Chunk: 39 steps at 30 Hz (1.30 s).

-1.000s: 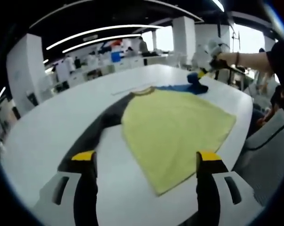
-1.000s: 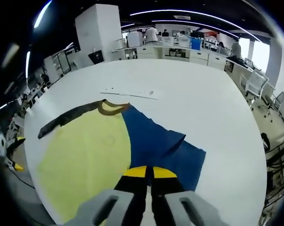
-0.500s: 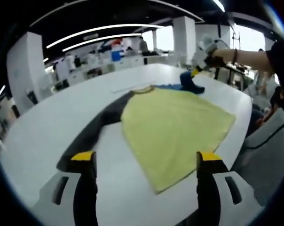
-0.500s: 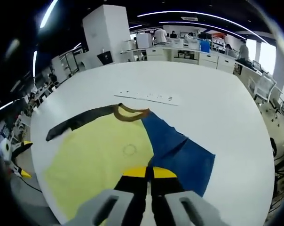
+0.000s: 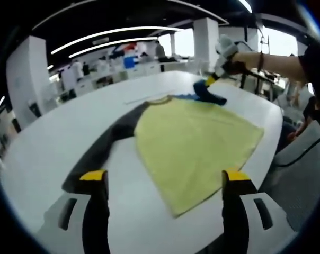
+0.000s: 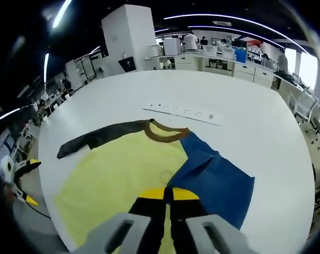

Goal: Fold the garment on the visible template until the final outline fits inside the template.

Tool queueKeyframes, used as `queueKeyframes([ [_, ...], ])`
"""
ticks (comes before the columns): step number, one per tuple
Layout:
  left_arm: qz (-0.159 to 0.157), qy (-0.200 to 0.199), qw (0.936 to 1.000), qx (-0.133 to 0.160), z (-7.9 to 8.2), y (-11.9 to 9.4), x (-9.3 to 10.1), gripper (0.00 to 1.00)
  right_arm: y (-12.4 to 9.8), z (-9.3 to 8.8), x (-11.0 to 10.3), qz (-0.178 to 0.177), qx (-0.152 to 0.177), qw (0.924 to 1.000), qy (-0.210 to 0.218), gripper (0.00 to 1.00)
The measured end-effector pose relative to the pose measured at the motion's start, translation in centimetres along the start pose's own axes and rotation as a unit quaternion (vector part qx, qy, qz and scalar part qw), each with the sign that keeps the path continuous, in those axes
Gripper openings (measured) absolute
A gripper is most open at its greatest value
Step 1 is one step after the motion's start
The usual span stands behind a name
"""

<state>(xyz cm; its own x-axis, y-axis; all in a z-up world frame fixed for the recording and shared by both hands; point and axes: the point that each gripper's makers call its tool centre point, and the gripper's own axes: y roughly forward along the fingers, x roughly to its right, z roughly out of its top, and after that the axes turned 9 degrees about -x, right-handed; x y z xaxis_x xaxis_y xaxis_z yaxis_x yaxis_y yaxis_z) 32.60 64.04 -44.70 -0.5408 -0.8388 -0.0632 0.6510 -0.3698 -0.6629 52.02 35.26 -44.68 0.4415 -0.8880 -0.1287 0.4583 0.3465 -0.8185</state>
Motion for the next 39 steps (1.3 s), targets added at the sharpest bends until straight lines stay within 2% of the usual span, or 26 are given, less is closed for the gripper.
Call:
queueKeyframes([
  [5,0.002,-0.002,1.0,0.006,0.1,-0.1,0.1,0.83,0.4,0.6,-1.3,0.006,0.002,0.9999,-0.011,0.0],
  [20,-0.002,-0.001,1.0,0.0,-0.2,0.1,0.2,0.84,2.2,1.5,-5.6,0.026,-0.014,0.9979,-0.058,0.0],
  [27,-0.004,-0.005,1.0,-0.001,-0.3,0.1,0.3,0.84,3.1,2.1,-6.6,0.014,-0.016,0.996,-0.087,0.0],
  [39,-0.001,-0.009,1.0,0.0,-0.7,0.1,-0.4,0.84,4.3,3.7,-10.2,0.02,-0.014,0.9902,-0.137,0.0],
])
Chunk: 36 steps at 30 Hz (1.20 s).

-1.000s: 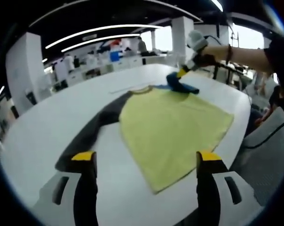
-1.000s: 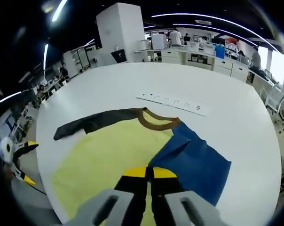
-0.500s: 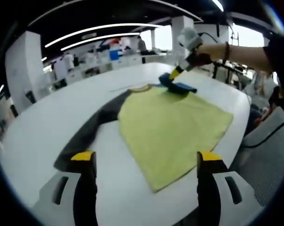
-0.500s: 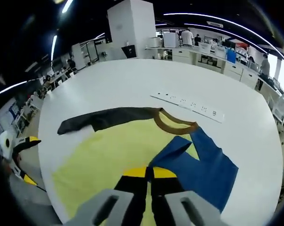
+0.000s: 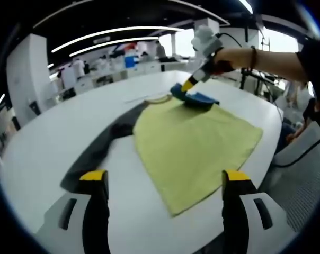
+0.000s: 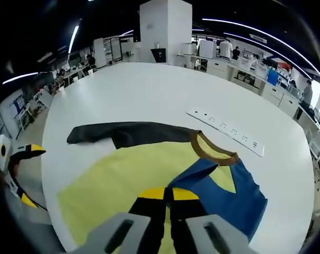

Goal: Fold the garment on the visible template until the final outline fits inside the template.

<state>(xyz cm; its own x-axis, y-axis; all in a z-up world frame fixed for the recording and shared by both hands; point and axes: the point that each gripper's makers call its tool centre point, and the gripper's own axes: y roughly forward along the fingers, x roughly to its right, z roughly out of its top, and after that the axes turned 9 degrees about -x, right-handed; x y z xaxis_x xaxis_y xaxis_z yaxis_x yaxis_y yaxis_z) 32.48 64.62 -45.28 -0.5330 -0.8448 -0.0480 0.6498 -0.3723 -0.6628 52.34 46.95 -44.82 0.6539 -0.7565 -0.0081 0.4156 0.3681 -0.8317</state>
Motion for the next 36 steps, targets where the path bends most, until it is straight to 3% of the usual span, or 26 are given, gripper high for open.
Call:
queueKeyframes([
  [10,-0.007,0.002,1.0,-0.005,-0.3,0.2,0.5,0.84,0.9,0.9,-2.4,0.01,-0.017,0.9994,-0.027,0.0],
  [21,-0.007,0.005,1.0,-0.004,-0.3,0.1,0.6,0.85,1.7,2.4,-5.0,0.025,-0.007,0.9991,-0.033,0.0],
  [32,-0.005,0.006,0.9999,-0.012,-0.9,0.3,0.4,0.85,2.7,2.9,-6.6,0.029,-0.007,0.9985,-0.046,0.0],
  [36,-0.004,0.005,0.9999,-0.011,-1.0,0.3,0.3,0.85,3.5,2.8,-6.8,0.033,-0.008,0.9989,-0.033,0.0],
])
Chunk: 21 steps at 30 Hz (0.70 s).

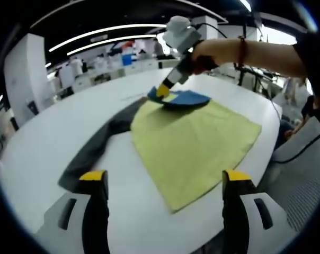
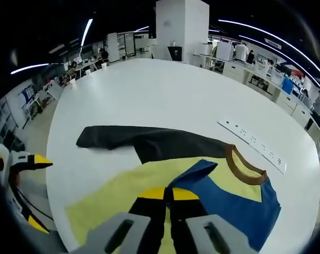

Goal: Fold the garment on the visible template until the final outline fits inside the template.

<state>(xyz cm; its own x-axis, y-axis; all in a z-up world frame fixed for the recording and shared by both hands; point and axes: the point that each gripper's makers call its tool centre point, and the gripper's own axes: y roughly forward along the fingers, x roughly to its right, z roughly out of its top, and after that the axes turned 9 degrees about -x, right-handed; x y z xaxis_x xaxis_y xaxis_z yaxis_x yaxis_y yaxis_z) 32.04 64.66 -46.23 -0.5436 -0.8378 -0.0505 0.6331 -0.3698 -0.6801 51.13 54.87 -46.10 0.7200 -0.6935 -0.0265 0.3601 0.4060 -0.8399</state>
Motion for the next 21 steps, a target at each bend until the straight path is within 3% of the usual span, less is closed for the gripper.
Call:
queueKeyframes([
  [8,0.009,0.016,0.9998,-0.003,0.2,0.0,-0.3,0.86,2.2,-0.4,-0.5,0.004,-0.011,0.9998,0.013,0.0],
  [21,0.014,0.007,0.9999,0.002,0.0,-0.1,-0.6,0.87,5.1,-2.5,-2.0,0.025,-0.036,0.9985,0.033,0.0],
])
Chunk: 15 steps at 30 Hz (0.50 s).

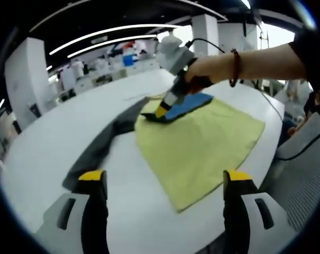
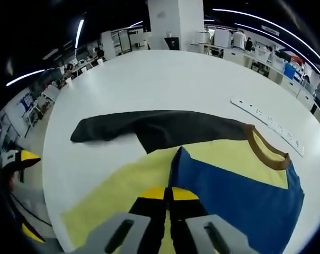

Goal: Fold the garment on the visible template until the final outline fits inside the template.

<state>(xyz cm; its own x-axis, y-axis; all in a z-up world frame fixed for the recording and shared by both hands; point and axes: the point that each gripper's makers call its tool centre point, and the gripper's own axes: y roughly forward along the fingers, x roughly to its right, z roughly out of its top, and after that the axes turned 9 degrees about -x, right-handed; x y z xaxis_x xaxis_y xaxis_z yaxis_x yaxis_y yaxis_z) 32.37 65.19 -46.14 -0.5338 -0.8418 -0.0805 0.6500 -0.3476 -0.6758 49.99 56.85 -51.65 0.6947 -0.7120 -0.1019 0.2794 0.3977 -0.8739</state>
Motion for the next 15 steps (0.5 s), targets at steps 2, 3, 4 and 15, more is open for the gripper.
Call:
queueKeyframes([
  [2,0.001,0.001,1.0,0.0,0.0,0.0,0.0,0.87,0.2,-0.1,-0.1,0.004,-0.001,1.0,0.008,0.0],
  [3,0.002,0.0,1.0,-0.001,0.0,0.0,-0.1,0.87,0.4,-0.2,-0.2,0.008,-0.002,0.9999,0.011,0.0],
  [4,0.002,0.0,1.0,-0.001,0.0,0.0,-0.2,0.87,0.5,-0.2,-0.4,0.012,-0.002,0.9999,0.012,0.0],
  [15,0.002,-0.004,1.0,0.002,0.0,0.1,-0.1,0.87,-0.9,0.9,-1.4,0.052,0.036,0.9966,0.054,0.16],
])
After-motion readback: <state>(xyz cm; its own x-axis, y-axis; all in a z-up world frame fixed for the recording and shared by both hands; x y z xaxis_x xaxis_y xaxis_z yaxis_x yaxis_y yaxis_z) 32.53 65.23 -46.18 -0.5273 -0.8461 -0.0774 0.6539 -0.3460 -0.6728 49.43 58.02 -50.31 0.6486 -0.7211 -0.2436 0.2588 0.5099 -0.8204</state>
